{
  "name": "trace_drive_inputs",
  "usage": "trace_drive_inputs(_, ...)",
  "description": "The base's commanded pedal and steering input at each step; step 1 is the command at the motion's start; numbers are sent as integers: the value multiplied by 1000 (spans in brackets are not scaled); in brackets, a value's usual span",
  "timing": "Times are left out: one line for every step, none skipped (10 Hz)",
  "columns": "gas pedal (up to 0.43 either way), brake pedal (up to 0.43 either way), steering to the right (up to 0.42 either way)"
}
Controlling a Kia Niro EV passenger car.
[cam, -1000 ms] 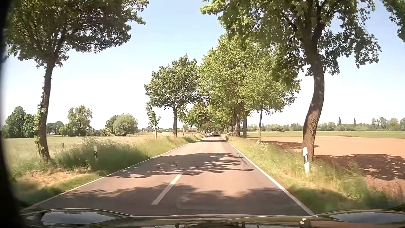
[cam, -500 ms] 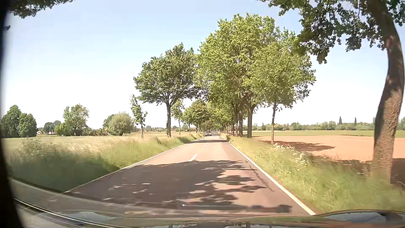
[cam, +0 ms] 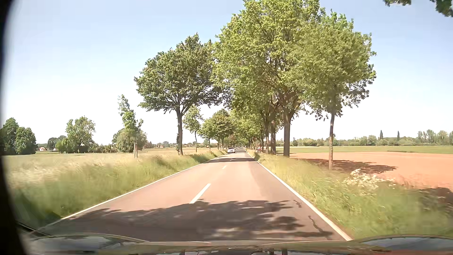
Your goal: Follow the waypoints while adhering to traffic rules and regulations
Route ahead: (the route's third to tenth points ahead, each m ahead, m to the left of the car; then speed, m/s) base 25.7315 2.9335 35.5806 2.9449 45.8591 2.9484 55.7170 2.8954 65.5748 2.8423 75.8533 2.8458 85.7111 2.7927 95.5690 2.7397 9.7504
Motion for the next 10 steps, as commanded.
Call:
trace_drive_inputs(39,0,-1)
trace_drive_inputs(39,0,-1)
trace_drive_inputs(39,0,-1)
trace_drive_inputs(39,0,-2)
trace_drive_inputs(39,0,-2)
trace_drive_inputs(39,0,-2)
trace_drive_inputs(39,0,-2)
trace_drive_inputs(39,0,-1)
trace_drive_inputs(47,0,-1)
trace_drive_inputs(47,0,-1)
